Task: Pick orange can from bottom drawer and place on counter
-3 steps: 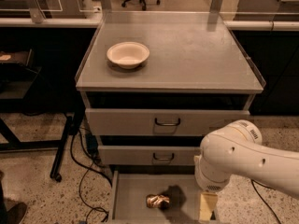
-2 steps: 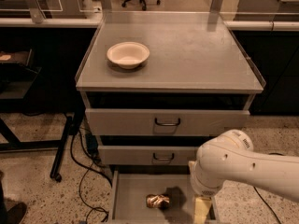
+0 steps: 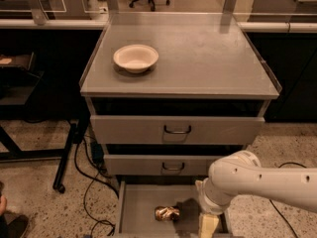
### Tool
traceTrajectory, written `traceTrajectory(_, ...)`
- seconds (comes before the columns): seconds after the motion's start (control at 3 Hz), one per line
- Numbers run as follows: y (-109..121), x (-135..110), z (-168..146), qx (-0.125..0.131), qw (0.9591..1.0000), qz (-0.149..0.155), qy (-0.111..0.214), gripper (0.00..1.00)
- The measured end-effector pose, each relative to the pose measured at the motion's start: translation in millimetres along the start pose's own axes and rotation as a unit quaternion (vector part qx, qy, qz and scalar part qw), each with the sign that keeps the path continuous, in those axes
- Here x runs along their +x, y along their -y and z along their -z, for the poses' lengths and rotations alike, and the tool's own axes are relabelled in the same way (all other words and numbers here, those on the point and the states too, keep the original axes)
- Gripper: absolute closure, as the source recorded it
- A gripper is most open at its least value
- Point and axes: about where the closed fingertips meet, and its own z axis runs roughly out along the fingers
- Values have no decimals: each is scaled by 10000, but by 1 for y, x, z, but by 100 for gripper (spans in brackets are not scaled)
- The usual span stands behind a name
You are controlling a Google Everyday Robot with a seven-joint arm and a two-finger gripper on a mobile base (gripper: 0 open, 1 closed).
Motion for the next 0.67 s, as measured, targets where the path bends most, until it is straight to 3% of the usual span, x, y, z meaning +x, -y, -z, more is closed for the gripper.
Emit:
traceTrajectory(0.33, 22, 7, -19, 126, 9993, -65, 340, 0)
traceTrajectory(0.67, 38, 14, -69, -48, 9978, -156, 640, 0)
